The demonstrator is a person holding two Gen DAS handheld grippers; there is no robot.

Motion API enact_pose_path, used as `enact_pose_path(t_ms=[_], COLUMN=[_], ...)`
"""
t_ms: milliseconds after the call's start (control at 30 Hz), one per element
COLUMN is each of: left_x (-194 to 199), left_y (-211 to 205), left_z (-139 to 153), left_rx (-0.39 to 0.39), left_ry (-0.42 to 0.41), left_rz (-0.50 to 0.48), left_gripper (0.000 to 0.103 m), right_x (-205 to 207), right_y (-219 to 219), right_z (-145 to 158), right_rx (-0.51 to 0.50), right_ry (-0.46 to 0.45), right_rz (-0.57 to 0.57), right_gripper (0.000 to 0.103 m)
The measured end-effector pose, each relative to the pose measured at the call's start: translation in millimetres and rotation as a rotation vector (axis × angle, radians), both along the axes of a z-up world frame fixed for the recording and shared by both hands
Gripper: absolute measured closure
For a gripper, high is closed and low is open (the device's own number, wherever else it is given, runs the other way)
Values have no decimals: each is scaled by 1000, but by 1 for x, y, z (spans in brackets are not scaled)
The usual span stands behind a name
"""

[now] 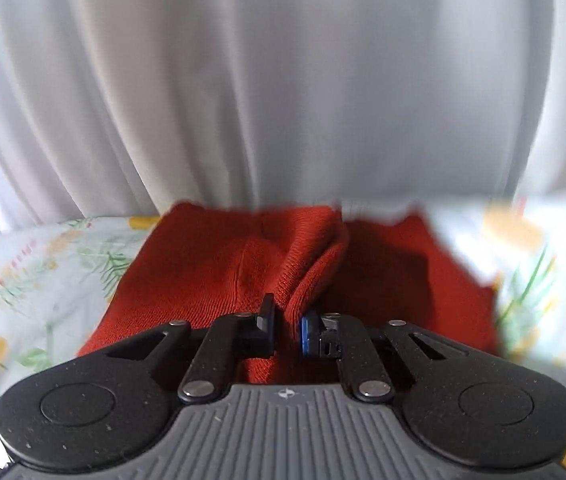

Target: Fold small clothes

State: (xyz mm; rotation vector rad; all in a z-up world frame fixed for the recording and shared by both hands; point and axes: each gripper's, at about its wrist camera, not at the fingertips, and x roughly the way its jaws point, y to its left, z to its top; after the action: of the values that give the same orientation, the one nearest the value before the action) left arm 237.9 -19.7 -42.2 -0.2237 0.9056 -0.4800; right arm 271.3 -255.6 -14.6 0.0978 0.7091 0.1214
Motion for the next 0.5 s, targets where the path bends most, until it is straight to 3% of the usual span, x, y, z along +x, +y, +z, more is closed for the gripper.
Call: enact_pose_path(t_ms=[67, 167, 333, 500], left_x=[-1, 1, 8, 9], left_y=[-5, -10, -14, -17], left_z=[-2, -6, -11, -11], left_rx=[12, 29, 45, 65], left_ry=[3, 11, 29, 39], left_rz=[4, 29, 53, 75], left_gripper=[9, 9, 9, 9], right_x=[-8, -13, -15, -11], right_y=[4, -6, -35, -51], right_z=[15, 20, 0, -29], right_rx=[-81, -135, -171, -165], right_ry=[-81, -110, -55, 3], right_rz=[-5, -43, -159, -191], right_gripper=[93, 93, 93, 88])
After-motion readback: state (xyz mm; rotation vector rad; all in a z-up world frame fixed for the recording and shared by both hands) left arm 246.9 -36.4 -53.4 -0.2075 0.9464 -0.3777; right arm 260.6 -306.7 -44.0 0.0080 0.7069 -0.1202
